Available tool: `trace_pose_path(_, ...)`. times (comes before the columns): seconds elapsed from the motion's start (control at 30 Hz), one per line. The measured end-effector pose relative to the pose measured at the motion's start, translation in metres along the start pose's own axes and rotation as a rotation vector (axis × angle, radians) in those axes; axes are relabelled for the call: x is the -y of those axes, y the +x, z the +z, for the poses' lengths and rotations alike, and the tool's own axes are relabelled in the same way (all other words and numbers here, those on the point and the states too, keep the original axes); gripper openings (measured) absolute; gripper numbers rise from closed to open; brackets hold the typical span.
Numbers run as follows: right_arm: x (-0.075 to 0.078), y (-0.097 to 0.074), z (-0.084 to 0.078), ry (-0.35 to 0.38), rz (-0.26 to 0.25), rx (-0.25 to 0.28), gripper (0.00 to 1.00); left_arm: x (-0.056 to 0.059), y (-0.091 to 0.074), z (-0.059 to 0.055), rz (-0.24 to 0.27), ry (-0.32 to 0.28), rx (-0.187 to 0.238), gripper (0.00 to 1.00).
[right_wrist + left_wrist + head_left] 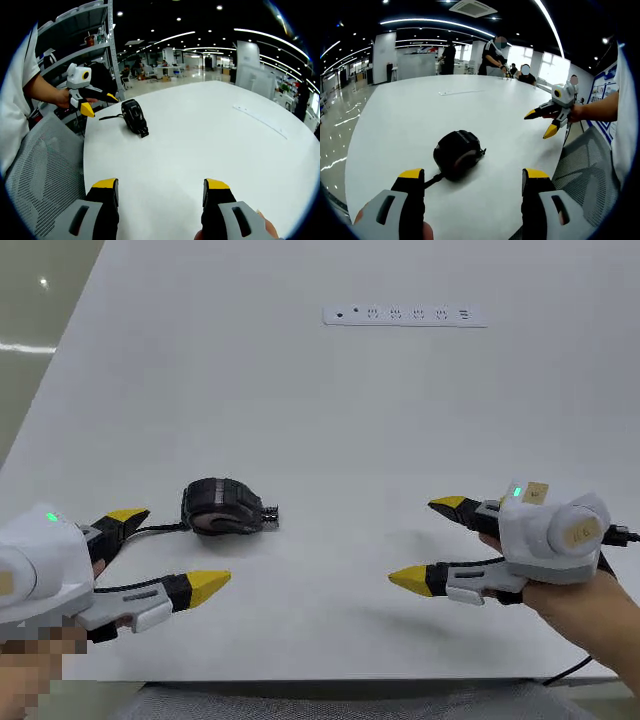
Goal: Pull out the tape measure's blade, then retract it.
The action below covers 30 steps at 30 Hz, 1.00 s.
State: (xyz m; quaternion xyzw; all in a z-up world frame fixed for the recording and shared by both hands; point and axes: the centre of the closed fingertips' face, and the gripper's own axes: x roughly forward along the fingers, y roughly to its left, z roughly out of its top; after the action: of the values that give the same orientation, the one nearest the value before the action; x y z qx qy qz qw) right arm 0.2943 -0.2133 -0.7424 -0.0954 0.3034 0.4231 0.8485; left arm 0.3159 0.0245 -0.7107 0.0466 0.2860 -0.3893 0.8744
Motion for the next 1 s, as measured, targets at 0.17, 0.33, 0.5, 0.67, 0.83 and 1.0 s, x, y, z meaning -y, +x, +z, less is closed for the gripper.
trace_pose_path(0.17, 0.002, -0.011, -0.003, -0.002, -0.016, -0.001, 0.69, 0.002, -0.005, -0.004, -0.014, 0.020, -0.014, 0.78)
trace_pose_path(0.33, 0.004, -0.024, -0.006, 0.003, -0.032, 0.000, 0.73, 0.000, -0.010, -0.006, -0.011, 0.017, -0.015, 0.80)
trace_pose_path(0.5, 0.004, -0.033, -0.015, -0.005, -0.040, -0.017, 0.76, 0.000, -0.014, -0.006, -0.018, 0.028, -0.021, 0.82)
trace_pose_path(0.67, 0.002, -0.044, -0.021, -0.005, -0.047, -0.030, 0.81, -0.003, -0.019, -0.007, -0.018, 0.027, -0.026, 0.84)
trace_pose_path(0.83, 0.003, -0.054, -0.025, -0.002, -0.060, -0.032, 0.85, -0.002, -0.021, -0.010, -0.023, 0.033, -0.034, 0.85)
trace_pose_path(1.0, 0.005, -0.063, -0.029, 0.005, -0.079, -0.036, 0.90, 0.000, -0.023, -0.010, -0.029, 0.036, -0.036, 0.89)
